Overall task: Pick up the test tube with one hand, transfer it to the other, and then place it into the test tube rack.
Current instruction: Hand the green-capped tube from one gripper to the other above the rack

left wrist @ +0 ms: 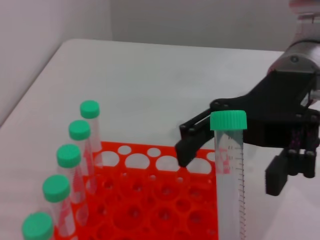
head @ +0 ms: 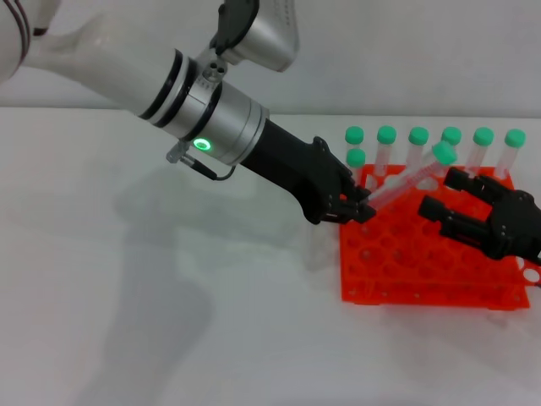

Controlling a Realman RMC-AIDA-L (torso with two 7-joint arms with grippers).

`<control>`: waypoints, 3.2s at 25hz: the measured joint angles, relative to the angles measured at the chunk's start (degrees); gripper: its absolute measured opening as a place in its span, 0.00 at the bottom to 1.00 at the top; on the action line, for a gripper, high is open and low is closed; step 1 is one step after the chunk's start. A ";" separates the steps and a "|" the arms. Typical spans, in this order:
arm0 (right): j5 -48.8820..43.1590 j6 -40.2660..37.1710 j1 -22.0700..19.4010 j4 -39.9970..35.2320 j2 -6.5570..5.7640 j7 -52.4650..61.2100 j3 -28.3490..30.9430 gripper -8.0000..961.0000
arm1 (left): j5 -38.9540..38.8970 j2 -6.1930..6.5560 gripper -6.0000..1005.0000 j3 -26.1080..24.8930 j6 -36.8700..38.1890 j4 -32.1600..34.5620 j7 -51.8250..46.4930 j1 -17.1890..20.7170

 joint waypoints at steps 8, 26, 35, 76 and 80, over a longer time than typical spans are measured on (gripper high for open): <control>0.09 0.64 0.74 -0.54 -0.06 -0.38 0.04 0.89 | 0.50 -0.02 0.20 0.00 -2.62 2.17 0.00 0.01; 0.14 0.55 2.33 -0.01 0.17 -0.75 -0.50 0.71 | 1.59 -0.07 0.20 -0.09 -7.23 5.38 0.44 -0.15; 0.13 1.58 2.75 0.27 0.18 -0.96 -0.49 0.56 | 2.12 -0.09 0.21 -0.09 -8.72 6.11 0.50 -0.22; -0.49 1.54 3.34 -0.87 -0.48 -2.23 -1.10 0.35 | 3.71 -0.17 0.21 -0.09 -12.12 9.87 -0.75 -1.96; -0.47 1.55 3.35 -0.87 -0.44 -2.30 -0.97 0.34 | 3.81 -0.17 0.22 -0.09 -12.70 10.01 -0.75 -1.96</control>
